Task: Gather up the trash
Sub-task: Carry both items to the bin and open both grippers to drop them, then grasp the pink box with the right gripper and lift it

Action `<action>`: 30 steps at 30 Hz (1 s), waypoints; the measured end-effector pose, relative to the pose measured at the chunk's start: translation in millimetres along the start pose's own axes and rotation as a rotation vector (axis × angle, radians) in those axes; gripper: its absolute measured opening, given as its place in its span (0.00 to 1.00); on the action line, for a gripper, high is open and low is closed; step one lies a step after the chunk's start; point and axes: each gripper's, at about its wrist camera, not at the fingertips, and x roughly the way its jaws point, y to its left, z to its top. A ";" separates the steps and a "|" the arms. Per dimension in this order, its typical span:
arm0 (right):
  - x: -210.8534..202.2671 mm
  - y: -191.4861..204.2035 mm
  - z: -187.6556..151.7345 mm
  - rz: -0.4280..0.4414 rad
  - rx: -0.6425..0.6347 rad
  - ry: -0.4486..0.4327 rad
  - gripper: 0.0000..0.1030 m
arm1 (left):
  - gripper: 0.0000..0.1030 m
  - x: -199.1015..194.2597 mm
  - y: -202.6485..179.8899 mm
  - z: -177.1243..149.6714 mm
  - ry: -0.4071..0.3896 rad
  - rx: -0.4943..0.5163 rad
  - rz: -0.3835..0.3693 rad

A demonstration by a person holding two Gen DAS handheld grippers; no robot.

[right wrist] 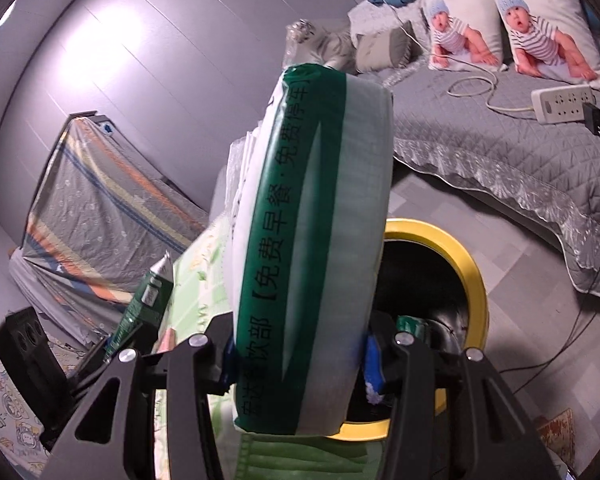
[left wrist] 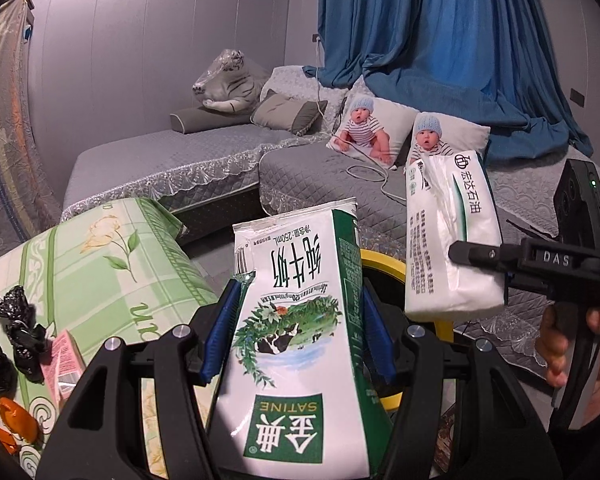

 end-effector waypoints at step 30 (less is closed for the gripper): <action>-1.7 -10.1 0.1 -0.128 0.053 -0.065 0.65 | 0.92 26.6 54.2 1.5 0.007 -0.288 0.063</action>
